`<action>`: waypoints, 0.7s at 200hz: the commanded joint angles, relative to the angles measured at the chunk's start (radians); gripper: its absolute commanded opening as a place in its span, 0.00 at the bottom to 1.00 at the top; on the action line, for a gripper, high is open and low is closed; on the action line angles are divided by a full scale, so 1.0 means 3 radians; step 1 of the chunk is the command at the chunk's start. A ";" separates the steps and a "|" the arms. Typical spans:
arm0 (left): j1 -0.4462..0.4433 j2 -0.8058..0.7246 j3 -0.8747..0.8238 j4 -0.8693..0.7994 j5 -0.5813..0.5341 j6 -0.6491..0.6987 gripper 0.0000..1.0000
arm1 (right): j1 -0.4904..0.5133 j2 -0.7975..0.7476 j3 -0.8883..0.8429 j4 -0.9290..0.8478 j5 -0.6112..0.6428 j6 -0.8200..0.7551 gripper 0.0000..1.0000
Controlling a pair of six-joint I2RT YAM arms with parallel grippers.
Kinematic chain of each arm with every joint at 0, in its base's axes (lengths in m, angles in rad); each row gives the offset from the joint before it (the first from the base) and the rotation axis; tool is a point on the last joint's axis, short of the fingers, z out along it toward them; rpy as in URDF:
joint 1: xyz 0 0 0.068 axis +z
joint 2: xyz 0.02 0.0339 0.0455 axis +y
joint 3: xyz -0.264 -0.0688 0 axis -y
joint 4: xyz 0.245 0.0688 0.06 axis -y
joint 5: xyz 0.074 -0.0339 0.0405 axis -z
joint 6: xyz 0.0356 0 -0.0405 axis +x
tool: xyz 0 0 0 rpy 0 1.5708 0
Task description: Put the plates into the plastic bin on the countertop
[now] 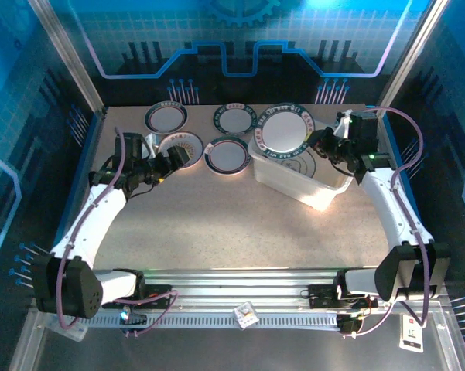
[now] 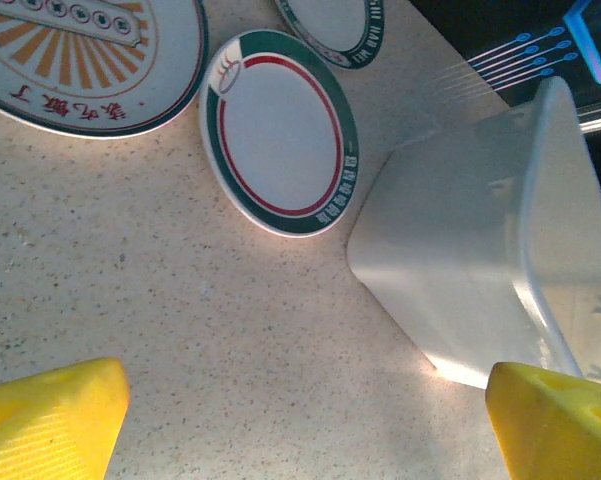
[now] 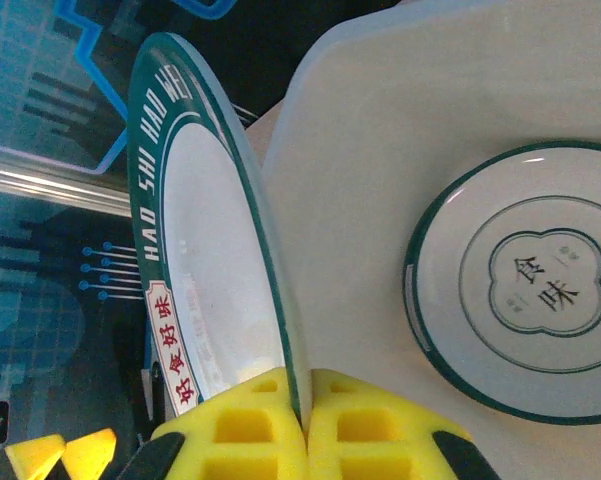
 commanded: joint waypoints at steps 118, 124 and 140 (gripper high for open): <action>0.0037 0.0332 -0.0039 0.0063 -0.0011 0.0136 0.93 | -0.0322 0.0312 -0.0028 -0.0067 0.0229 0.0050 0.00; 0.0037 0.0338 -0.0039 0.0064 -0.0011 0.0130 0.93 | -0.0323 0.0338 -0.0043 -0.0066 0.0236 0.0044 0.00; 0.0037 0.0351 -0.0044 0.0064 -0.0011 0.0125 0.93 | -0.0330 0.0395 -0.0075 -0.0042 0.0242 0.0050 0.00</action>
